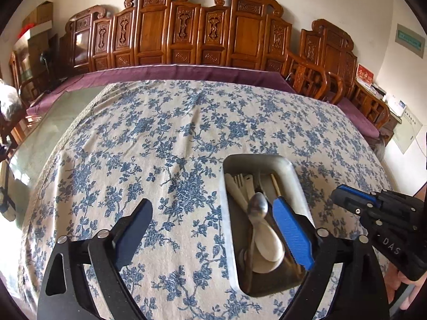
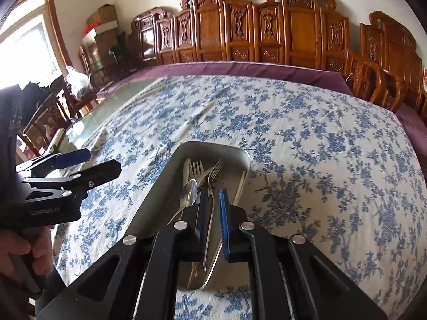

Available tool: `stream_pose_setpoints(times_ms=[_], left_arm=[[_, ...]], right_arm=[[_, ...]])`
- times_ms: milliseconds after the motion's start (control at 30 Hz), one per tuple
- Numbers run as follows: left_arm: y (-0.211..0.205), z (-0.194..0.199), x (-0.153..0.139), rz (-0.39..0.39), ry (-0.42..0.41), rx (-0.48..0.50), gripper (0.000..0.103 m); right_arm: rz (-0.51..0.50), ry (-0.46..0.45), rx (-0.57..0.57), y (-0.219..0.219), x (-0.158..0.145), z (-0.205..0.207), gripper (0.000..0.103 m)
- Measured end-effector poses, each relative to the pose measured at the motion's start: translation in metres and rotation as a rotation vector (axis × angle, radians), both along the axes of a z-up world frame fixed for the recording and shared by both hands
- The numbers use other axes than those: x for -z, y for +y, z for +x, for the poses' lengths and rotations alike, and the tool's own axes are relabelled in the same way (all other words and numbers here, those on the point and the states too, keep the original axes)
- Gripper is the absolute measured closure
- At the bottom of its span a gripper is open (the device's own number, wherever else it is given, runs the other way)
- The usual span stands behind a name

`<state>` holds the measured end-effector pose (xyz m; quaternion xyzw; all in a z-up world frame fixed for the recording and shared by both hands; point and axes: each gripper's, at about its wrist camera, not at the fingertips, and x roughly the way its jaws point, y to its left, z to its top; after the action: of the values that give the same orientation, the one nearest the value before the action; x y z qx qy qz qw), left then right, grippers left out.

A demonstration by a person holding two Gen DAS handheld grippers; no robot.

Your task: Organize utensils

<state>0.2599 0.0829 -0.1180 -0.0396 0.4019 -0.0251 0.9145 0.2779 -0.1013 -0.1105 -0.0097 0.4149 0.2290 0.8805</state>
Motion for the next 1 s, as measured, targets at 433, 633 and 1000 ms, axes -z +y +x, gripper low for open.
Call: stream_pose_setpoints(times_ms=[433,633,1000], left_arm=[[-0.031,-0.048,-0.039,-0.012,-0.077,0.026,0.008],[-0.049,-0.072,-0.052,0.013,-0.087,0.049,0.008],[-0.075,-0.118,-0.068,0.033,-0.116,0.065,0.008]], right_arm=[[0.033,-0.101,0.069,-0.058,-0.045,-0.062,0.057],[0.026,-0.147,0.118,-0.078,-0.06,-0.087,0.024],[0.011,-0.201,0.186,-0.107,-0.079,-0.13,0.003]])
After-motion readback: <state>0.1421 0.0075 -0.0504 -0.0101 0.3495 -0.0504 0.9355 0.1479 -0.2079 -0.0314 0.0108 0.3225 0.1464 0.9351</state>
